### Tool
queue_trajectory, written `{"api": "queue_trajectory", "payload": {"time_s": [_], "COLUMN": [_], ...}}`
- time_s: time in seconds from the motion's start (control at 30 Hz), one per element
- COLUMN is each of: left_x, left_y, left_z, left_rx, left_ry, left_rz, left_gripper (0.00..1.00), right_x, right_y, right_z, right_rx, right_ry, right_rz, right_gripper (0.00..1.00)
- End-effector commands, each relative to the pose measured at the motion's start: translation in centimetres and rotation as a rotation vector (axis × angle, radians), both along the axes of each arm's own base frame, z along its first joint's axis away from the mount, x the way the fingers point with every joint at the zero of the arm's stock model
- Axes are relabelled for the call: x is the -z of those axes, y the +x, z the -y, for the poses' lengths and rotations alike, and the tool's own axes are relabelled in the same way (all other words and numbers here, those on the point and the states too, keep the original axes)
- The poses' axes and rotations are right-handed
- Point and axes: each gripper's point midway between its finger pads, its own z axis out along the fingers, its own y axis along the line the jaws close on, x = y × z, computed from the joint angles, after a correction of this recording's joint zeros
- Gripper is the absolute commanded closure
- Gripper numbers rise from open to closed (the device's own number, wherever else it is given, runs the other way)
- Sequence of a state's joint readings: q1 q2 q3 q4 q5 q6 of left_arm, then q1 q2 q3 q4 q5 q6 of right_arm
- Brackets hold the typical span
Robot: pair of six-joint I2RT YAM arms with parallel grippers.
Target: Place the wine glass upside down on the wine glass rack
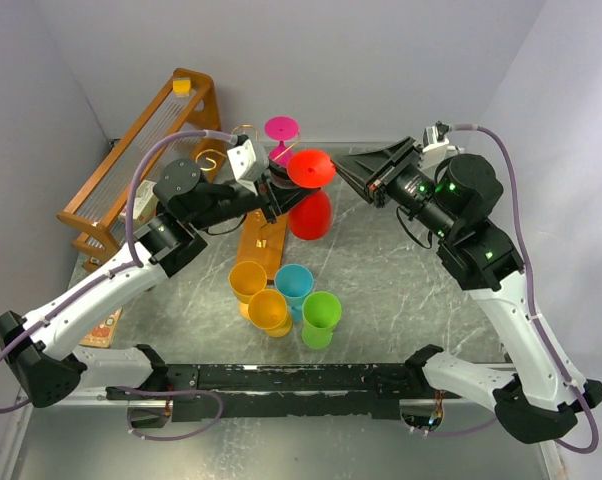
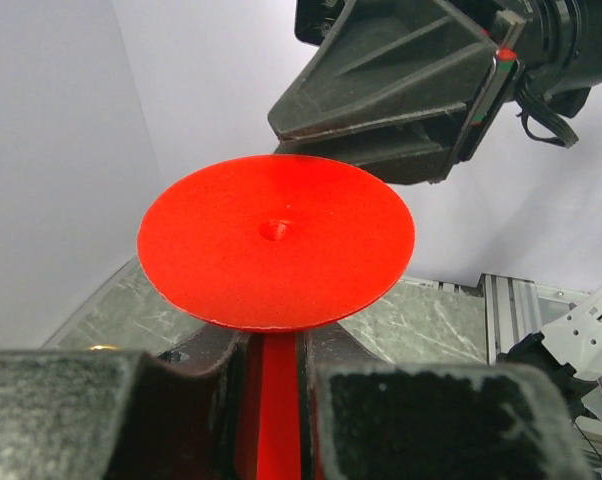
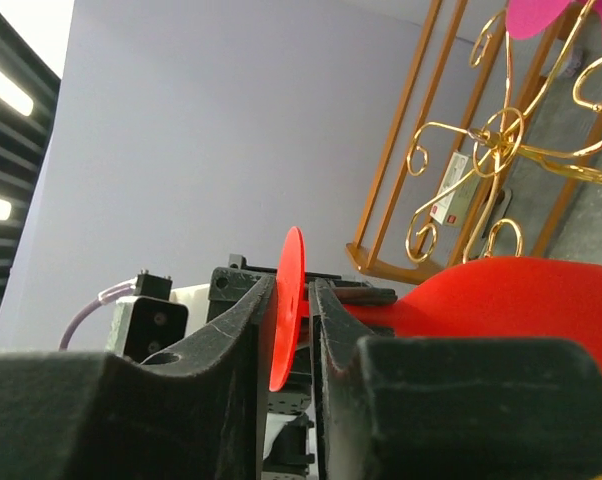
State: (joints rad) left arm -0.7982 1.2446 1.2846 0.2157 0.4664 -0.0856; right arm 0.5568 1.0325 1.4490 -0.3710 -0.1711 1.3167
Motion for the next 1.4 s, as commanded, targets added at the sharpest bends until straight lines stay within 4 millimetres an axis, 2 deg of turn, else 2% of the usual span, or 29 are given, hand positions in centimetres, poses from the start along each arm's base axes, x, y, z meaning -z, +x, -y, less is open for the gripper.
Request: {"api": "queue_trajectory", "payload": {"time_s": [0.0,0.5,0.67,0.8,0.93,1.0,1.03,1.1,1.2,1.37], "left_x": [-1.7,0.4,1.2,1.5,1.9,2.0,2.0,2.2,2.3,2.0], "left_y": [-0.8,-1.1,-0.9,-0.9,-0.8,-0.7,-0.7,-0.6,-0.6,-0.7], "left_z": [-1.0,-0.6,-0.2,0.1,0.3,0.3,0.4,0.4,0.5,-0.2], "left_rx": [-0.002,0.025,0.039,0.051,0.053,0.05,0.05,0.051,0.055,0.025], "left_ry": [-0.075,-0.068,-0.056,-0.051,-0.045,-0.044,-0.042,-0.036,-0.02,-0.018], "left_rz": [0.063,-0.013,-0.039,-0.045,-0.054,-0.056,-0.058,-0.067,-0.088,-0.105], "left_gripper": [0.93,0.93,0.93,0.93,0.93,0.93,0.91,0.83,0.64,0.42], "right_x": [-0.1,0.7,1.3,1.9,2.5,2.5,2.6,2.6,2.7,1.8], "right_y": [-0.3,-0.9,-1.7,-1.9,-1.9,-1.9,-1.9,-1.7,-1.1,-0.5], "right_z": [-0.2,-1.2,-2.0,-2.0,-2.3,-2.3,-2.3,-2.0,-1.1,0.7], "right_rx": [-0.014,-0.095,-0.161,-0.171,-0.189,-0.189,-0.185,-0.164,-0.099,0.007], "right_ry": [-0.016,-0.087,-0.092,-0.105,-0.103,-0.096,-0.097,-0.099,-0.127,-0.169], "right_rz": [0.0,0.045,0.055,0.055,0.042,0.044,0.043,0.039,0.032,0.038], "right_gripper": [0.82,0.82,0.77,0.76,0.8,0.87,0.95,1.0,1.0,1.0]}}
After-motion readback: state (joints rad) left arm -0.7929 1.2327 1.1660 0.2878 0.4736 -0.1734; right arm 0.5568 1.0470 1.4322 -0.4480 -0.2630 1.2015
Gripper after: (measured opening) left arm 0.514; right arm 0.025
